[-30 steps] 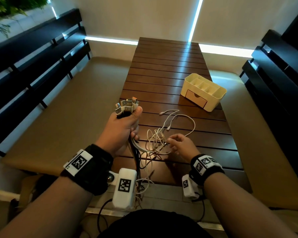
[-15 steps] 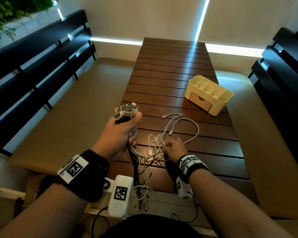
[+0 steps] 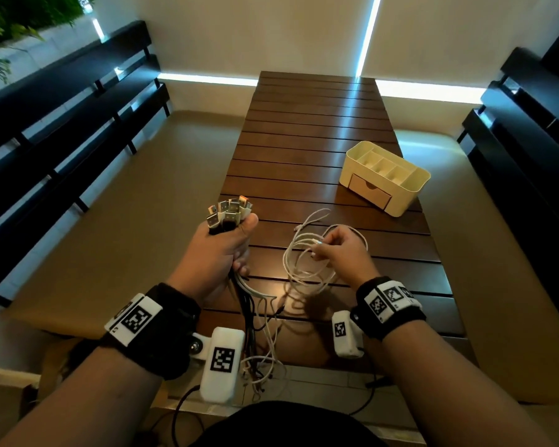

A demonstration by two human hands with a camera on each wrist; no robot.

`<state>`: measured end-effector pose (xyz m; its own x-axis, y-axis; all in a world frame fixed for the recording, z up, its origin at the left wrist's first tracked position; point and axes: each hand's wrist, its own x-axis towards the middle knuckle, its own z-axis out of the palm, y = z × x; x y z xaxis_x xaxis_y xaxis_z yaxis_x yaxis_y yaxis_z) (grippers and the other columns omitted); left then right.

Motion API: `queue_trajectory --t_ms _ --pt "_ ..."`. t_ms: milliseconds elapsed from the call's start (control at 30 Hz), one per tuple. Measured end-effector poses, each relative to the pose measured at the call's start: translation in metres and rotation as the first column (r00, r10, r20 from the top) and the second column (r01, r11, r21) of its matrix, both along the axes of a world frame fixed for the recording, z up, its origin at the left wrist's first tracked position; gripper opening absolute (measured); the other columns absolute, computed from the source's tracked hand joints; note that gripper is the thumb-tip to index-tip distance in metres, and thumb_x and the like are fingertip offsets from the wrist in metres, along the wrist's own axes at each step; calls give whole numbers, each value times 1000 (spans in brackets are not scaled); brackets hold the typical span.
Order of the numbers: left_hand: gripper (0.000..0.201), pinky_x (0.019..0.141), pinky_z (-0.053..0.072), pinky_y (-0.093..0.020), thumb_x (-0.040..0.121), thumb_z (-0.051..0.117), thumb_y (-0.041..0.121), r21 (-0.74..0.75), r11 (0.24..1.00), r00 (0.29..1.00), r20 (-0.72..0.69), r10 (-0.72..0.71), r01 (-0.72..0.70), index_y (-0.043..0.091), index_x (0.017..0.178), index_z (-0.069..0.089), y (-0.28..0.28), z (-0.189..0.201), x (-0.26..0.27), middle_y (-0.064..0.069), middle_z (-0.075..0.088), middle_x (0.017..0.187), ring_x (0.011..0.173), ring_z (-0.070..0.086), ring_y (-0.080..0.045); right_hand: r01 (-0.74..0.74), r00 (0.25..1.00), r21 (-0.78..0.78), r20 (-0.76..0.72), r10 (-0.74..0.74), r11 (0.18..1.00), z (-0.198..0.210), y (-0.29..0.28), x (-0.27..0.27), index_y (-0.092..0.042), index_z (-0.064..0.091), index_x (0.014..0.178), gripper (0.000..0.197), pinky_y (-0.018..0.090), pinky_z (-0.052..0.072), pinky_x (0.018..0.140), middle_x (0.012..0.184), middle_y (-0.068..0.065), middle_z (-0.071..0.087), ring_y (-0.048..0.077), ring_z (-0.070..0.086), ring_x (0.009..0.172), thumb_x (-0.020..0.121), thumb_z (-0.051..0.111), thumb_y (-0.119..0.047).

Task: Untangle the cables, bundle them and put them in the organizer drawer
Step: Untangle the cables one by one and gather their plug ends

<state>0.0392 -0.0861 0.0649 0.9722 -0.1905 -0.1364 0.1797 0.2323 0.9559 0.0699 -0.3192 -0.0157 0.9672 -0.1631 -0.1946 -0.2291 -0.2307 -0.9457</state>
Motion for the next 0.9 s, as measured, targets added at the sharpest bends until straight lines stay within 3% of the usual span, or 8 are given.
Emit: queue_trajectory --t_ms 67,167,333,500,633,700,833,900 --pt "23 42 38 -23 89 65 30 -7 1000 1000 -3 -2 2 15 80 49 -1 -1 1 2 30 51 39 33 -10 36 998 22 47 -37 999 7 -6 -6 -7 56 89 20 44 57 75 78 7 75 28 72 78 84 75 -11" --pt "24 43 37 -23 89 65 30 -1 1000 1000 -8 15 -15 16 79 49 0 -4 5 0 29 53 39 32 -11 28 982 313 166 -84 949 28 -13 -11 -10 55 88 16 38 56 72 84 15 73 30 69 77 87 71 -4" --pt "20 42 36 -23 87 67 30 -9 999 999 -29 38 -38 17 81 53 -6 -10 7 -1 29 54 40 32 -11 70 976 36 202 -76 997 28 -17 -12 -8 58 86 19 40 58 78 88 9 70 21 68 79 86 76 -13" --pt "14 43 36 -24 95 63 22 26 999 999 -19 44 -43 16 85 56 -14 -11 6 2 31 52 41 32 -11 28 947 212 309 -95 977 44 -18 -12 -16 57 91 25 37 55 78 90 7 63 23 63 82 83 75 0" --pt "11 46 40 -26 98 60 22 60 998 1000 7 8 -9 15 90 57 -19 -11 3 2 35 54 45 36 -11 -27 961 295 272 -56 955 49 -18 -16 -14 52 94 25 29 56 73 105 8 71 19 70 87 89 64 7" --pt "9 50 42 -29 98 60 20 57 998 1000 18 11 -12 15 91 59 -21 -13 2 3 38 54 47 39 -12 -84 960 341 281 -16 936 56 -17 -20 -13 50 97 23 28 56 72 108 13 73 24 71 91 92 58 9" --pt "6 54 47 -31 98 60 18 18 999 999 24 28 -28 16 93 60 -30 -14 2 3 46 56 52 47 -15 -144 963 286 261 67 947 69 -4 -29 -6 48 106 21 22 53 58 95 12 75 14 65 66 93 60 4" --pt "7 54 48 -30 97 60 18 -3 1000 999 38 26 -26 16 91 59 -35 -15 0 2 47 58 52 48 -15 -167 961 240 256 104 956 71 5 -33 -11 48 108 29 25 50 55 93 15 75 19 65 68 89 68 -1"
